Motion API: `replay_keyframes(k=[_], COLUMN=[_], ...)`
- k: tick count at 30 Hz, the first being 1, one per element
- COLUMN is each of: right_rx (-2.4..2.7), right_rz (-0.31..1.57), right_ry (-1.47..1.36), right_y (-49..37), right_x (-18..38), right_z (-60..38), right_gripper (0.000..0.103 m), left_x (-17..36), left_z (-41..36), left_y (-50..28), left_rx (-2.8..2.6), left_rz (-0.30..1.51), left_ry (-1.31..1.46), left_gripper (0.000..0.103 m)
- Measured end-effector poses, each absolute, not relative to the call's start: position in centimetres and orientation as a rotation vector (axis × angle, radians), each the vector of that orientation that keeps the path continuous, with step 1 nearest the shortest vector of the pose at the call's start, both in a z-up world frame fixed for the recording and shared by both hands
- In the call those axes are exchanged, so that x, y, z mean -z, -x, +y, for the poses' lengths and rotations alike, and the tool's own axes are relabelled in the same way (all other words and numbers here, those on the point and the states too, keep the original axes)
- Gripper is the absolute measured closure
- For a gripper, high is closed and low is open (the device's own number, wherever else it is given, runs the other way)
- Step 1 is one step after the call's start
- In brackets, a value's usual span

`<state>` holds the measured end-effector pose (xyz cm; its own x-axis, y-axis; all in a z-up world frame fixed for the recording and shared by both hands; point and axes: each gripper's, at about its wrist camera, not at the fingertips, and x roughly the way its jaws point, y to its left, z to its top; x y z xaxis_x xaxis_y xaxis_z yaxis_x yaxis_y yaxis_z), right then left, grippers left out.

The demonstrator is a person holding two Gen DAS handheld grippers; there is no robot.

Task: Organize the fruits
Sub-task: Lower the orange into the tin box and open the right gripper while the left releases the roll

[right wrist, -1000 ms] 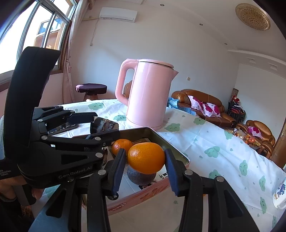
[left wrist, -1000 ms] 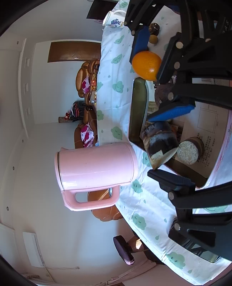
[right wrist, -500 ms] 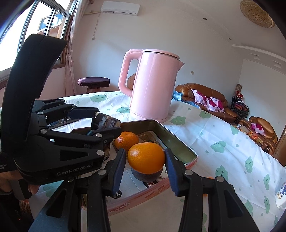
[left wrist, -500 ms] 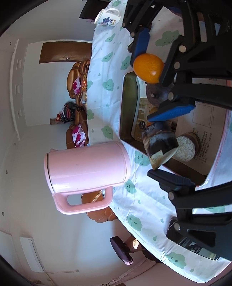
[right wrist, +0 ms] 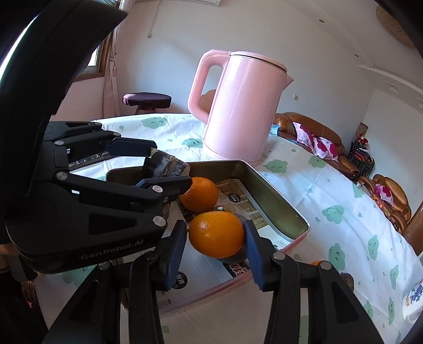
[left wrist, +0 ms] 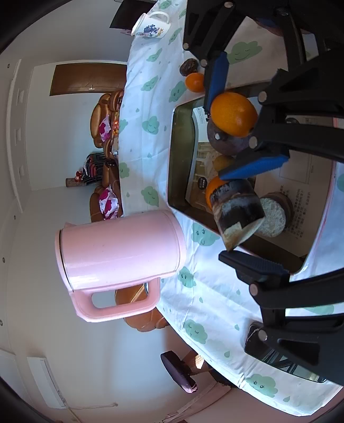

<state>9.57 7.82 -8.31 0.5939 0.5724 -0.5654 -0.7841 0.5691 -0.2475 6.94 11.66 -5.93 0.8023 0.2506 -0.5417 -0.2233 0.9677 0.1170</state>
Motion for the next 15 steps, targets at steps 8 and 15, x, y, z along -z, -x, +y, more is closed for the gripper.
replay_keyframes(k=[8, 15], right_rx=[-0.838, -0.828], right_rz=[0.471, 0.456], right_ry=[0.511, 0.465], right_y=[-9.73, -9.74], right_x=[8.43, 7.89], right_z=[7.90, 7.02], right_gripper=[0.057, 0.043], left_x=[6.00, 5.44], left_z=[11.28, 11.34], left_y=[-7.04, -6.29], left_rx=[-0.269, -0.269], left_rz=[0.591, 0.556], left_ry=[-0.073, -0.060], left_gripper=[0.047, 0.046])
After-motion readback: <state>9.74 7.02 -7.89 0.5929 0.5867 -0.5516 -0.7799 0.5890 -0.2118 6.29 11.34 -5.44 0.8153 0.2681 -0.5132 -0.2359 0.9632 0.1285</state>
